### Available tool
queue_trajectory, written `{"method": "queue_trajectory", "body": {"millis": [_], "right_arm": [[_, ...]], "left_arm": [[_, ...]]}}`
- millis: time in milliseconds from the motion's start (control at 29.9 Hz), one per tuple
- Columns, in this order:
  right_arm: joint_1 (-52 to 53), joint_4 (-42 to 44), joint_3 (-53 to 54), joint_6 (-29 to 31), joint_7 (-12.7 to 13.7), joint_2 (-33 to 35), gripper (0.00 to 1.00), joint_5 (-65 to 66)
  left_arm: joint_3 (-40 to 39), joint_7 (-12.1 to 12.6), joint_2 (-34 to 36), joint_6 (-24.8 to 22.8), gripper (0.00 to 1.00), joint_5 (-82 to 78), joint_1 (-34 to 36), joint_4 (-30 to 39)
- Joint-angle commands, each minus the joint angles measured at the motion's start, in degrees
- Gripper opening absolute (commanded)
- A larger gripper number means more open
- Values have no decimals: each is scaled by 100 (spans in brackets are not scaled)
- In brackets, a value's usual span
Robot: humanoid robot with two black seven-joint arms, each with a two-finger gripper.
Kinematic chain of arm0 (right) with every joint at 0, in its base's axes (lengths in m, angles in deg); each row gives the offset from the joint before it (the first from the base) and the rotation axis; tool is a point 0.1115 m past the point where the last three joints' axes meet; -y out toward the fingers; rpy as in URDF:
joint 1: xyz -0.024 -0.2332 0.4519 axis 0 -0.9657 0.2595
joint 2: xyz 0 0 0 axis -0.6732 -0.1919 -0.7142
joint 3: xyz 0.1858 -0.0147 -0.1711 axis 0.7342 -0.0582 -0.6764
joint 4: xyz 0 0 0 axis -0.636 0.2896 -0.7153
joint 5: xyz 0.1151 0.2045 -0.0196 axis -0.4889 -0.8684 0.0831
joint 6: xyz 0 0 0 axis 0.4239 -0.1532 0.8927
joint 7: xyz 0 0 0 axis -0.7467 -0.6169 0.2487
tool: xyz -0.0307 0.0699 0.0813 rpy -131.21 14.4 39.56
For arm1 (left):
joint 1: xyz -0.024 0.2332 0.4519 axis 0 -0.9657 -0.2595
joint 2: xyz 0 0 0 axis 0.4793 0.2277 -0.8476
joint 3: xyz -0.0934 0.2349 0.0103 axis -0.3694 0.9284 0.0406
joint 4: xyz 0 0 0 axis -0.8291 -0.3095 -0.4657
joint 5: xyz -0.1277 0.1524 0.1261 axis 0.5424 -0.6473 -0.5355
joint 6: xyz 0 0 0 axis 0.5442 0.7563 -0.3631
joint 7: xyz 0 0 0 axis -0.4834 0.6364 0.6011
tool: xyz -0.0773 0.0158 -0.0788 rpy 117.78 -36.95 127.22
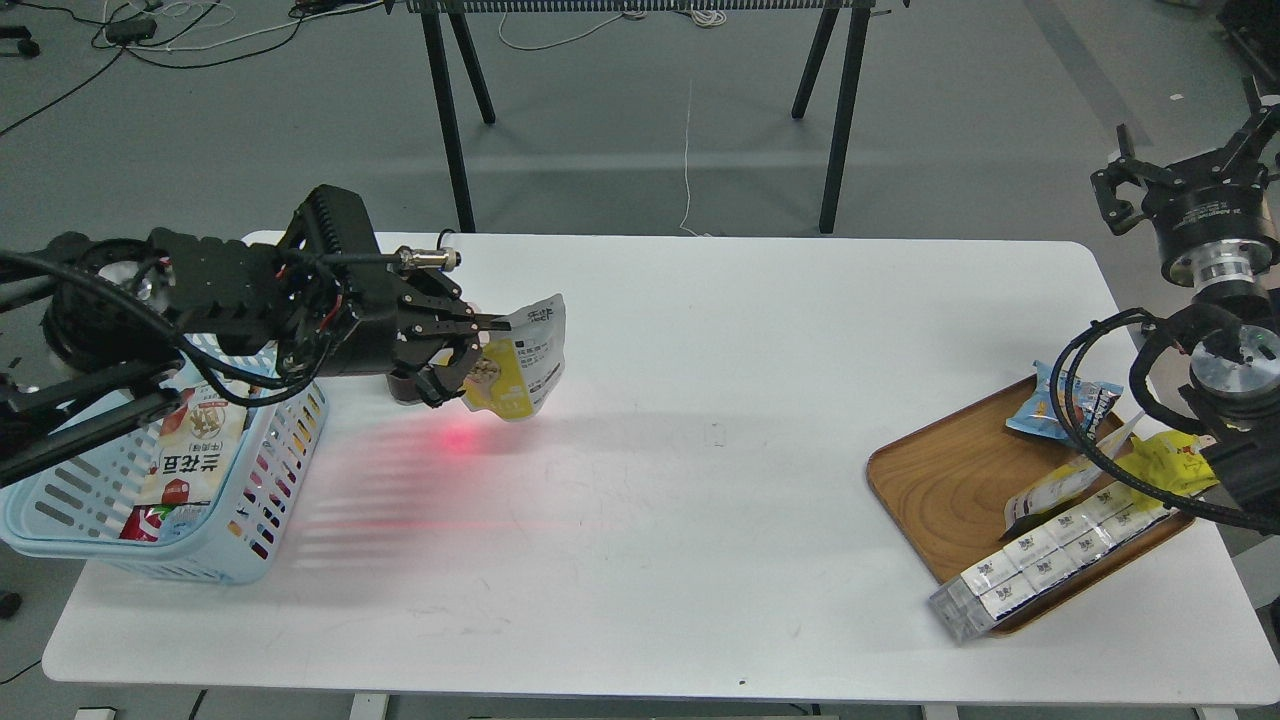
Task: Scan snack and place in basket
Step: 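Grasp the yellow pouch with the left gripper and lift it, then carry the pouch with the left gripper over the blue basket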
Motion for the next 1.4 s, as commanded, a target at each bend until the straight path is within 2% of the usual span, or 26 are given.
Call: {"method": "queue_trajectory", "body": {"millis": [0, 200, 635, 1369], "right_arm": [[10, -10, 9, -8, -8, 0, 97, 0], [10, -124, 9, -17, -8, 9, 97, 0], [-17, -115, 18, -8, -8, 0, 97, 0], [-8, -115, 18, -8, -8, 0, 97, 0]], "left_arm": [[19, -75, 127, 47, 1, 0, -242, -19], [10, -93, 144, 65, 1, 0, -304, -230], [19, -207, 548, 47, 1, 0, -313, -204], [19, -251, 602, 65, 1, 0, -330, -186]]}}
